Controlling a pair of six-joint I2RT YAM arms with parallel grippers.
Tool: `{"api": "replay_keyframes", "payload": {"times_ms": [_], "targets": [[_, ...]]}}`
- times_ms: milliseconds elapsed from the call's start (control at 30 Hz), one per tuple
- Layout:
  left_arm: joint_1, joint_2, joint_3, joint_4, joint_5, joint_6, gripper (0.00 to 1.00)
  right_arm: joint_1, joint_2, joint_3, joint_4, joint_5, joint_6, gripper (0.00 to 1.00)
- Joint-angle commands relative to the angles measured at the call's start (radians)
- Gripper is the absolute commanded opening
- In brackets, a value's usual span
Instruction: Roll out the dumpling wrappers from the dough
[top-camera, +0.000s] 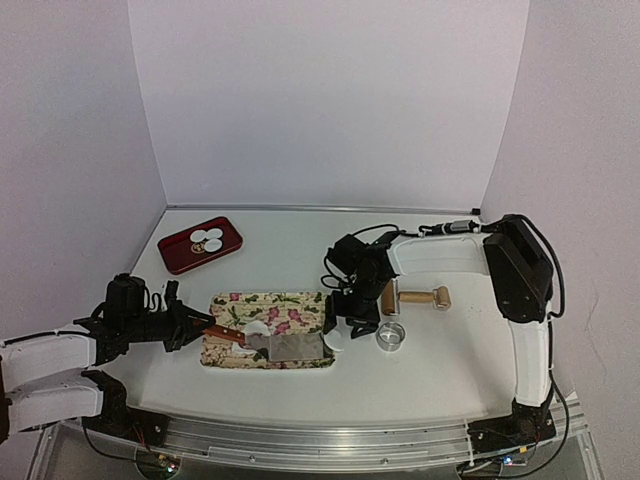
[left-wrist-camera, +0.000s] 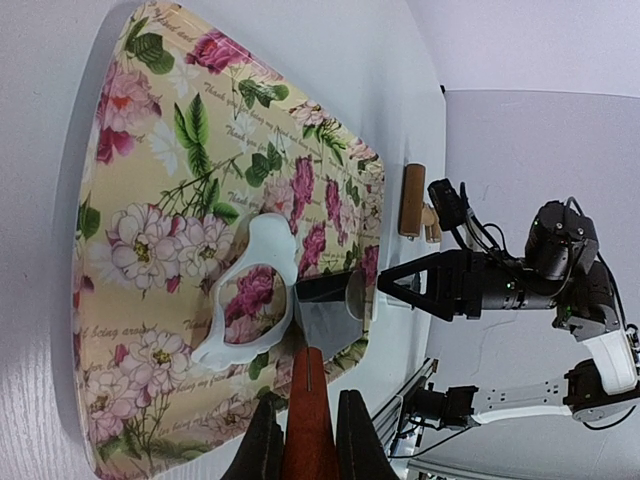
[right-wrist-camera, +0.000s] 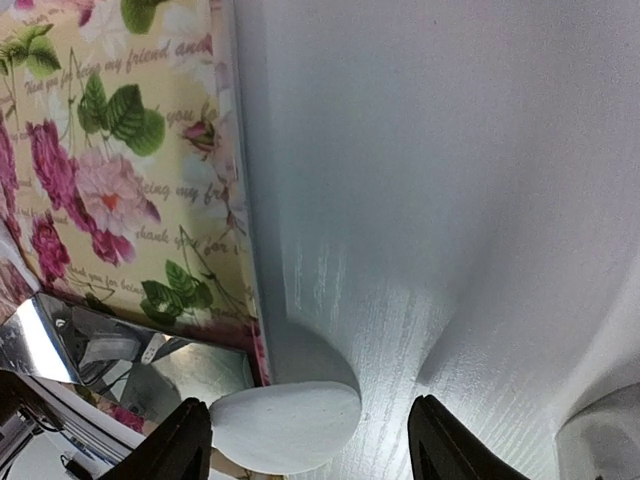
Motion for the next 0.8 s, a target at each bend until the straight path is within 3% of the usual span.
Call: {"api": "replay_keyframes", "payload": {"times_ms": [0, 300, 767], "targets": [[0.005, -0.008, 0.051, 0.049, 0.031, 0.011, 0.0, -0.002, -0.061, -0.042, 0.113, -0.071, 0.013, 0.7], [0.005, -0.029, 0.048, 0.031, 0.023, 0.012, 0.0, -0.001, -0.073, -0.088, 0.17, -0.141, 0.02, 0.74], [0.005, -0.008, 0.048, 0.042, 0.026, 0.014, 0.0, 0.0, -0.099, -0.022, 0.175, -0.214, 0.027, 0.74]]}}
